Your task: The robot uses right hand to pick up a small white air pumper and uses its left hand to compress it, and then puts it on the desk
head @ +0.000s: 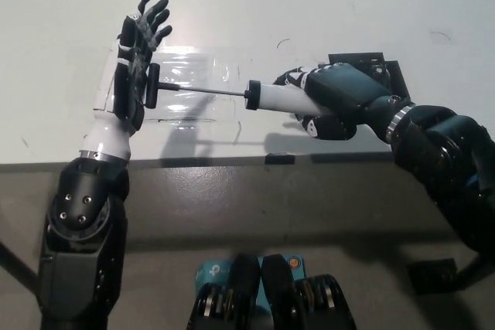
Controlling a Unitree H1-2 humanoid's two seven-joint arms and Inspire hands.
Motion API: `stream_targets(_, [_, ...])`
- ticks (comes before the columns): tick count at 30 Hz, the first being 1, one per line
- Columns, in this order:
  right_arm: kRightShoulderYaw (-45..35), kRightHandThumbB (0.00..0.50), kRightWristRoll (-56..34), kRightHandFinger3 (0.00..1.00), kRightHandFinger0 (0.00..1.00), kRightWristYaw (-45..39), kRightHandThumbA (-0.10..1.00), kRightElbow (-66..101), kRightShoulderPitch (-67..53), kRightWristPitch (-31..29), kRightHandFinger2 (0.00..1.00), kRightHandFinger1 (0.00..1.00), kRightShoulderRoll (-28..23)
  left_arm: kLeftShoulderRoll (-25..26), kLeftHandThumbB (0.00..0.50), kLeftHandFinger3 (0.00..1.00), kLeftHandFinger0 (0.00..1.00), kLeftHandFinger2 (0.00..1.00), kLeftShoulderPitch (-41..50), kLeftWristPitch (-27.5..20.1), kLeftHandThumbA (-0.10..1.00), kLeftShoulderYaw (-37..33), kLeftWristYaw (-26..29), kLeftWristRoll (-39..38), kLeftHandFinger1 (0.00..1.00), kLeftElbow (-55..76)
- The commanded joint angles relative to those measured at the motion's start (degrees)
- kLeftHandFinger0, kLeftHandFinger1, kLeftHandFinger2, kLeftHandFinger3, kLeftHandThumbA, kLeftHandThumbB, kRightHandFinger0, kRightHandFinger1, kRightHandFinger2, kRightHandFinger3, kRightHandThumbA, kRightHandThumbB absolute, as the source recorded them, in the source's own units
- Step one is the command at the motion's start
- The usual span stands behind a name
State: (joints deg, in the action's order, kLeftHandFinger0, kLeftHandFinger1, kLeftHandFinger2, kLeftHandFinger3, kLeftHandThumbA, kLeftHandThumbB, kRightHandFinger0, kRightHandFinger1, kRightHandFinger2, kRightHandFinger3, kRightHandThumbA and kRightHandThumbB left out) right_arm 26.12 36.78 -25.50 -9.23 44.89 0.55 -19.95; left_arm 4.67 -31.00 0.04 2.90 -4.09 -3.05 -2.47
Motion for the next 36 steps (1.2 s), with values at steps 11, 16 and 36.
stream_targets(11, [0.81,0.180,1.03,0.94,0.06,1.59,-0.10,-1.52,6.33,-3.81,0.84,0.56,3.98,-1.67,0.252,1.00,1.00,1.00,-2.81,0.17,1.00,-1.41,1.52,2.36,1.00,-0.15])
stream_targets(16, [1.34,0.156,1.82,0.98,0.08,1.55,-0.10,-2.85,7.58,-3.80,0.88,0.59,5.39,-2.09,0.240,1.00,1.00,1.00,-3.74,-0.84,1.00,-1.82,1.78,2.87,1.00,-2.77])
stream_targets(36, [2.35,0.248,3.50,0.57,0.37,-1.60,-0.10,-4.62,10.57,-1.47,0.50,0.42,6.73,-7.07,0.278,1.00,1.00,1.00,-6.76,-3.49,1.00,-4.27,3.11,4.76,1.00,-11.39])
